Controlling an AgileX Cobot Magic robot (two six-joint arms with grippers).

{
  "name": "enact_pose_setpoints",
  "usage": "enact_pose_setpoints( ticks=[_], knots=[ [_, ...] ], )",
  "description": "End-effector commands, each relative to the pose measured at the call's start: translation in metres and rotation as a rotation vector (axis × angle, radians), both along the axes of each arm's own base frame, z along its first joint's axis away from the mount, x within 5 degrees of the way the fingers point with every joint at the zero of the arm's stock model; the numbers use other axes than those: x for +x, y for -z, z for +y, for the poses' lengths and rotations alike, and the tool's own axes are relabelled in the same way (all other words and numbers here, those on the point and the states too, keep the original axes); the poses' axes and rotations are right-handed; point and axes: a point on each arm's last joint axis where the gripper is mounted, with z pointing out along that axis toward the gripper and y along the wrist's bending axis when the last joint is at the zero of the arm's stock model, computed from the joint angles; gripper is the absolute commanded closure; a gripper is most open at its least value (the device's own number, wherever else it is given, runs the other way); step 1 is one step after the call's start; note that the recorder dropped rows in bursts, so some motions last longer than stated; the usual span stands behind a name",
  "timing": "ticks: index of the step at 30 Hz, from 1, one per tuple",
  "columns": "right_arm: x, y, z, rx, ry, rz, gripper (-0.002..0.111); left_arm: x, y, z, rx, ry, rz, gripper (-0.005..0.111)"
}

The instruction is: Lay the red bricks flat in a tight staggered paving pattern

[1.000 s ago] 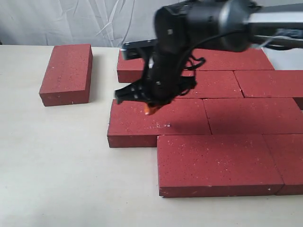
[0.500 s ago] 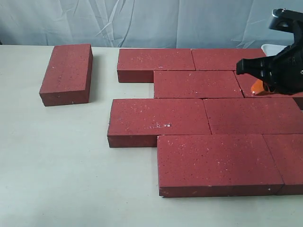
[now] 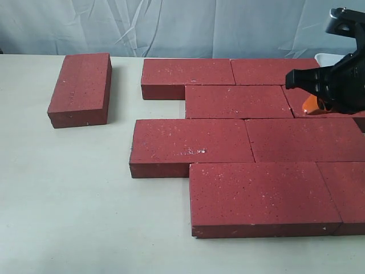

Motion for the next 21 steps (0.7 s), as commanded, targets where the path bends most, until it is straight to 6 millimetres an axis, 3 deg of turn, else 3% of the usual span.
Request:
enact_pose_setpoints(
  ticks=[1,8,12,17,21],
  knots=[
    [0.0,-0.002,-0.002,-0.002,0.002,-0.019,0.109,0.0,-0.001,0.0,-0.007,0.001,-0.013,0.027],
    [0.0,-0.002,-0.002,-0.002,0.002,-0.019,0.109,0.0,-0.001,0.001,0.03,-0.001,-0.021,0.027],
    [0.0,-0.002,-0.002,-0.002,0.002,-0.019,0.109,0.002,-0.016,0.0,0.053,0.01,-0.184,0.027],
    [0.002,-0.003,-0.002,0.001,0.006,-0.043,0.109,-0.004,-0.051,-0.004,0.02,0.043,-0.581,0.027],
    [0.002,-0.003,-0.002,0.001,0.006,-0.043,0.109,-0.006,-0.056,-0.004,-0.021,0.053,-0.635,0.027]
  ],
)
